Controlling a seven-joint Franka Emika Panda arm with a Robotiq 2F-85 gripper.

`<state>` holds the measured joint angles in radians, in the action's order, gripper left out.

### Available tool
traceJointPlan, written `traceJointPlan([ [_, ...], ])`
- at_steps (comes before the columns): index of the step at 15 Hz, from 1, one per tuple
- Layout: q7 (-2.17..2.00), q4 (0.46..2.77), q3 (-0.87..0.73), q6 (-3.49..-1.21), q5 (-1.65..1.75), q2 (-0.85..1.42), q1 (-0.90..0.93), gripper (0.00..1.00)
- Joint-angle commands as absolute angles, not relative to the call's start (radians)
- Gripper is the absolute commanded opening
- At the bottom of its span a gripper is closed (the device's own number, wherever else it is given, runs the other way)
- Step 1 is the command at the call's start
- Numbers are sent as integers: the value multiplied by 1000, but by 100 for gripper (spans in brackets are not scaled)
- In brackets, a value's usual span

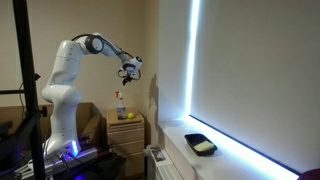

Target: Pick up the spray bottle from the nightstand and place it on the windowsill

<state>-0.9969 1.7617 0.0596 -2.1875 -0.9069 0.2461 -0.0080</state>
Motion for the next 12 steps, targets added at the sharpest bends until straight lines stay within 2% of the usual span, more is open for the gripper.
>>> traceJointPlan([
  [1,-990,1768,43,-2186,-917,257,9,100],
  [8,-862,1852,73,-2249,-950,334,68,100],
  [12,-916,1823,56,-2211,-915,336,76,100],
])
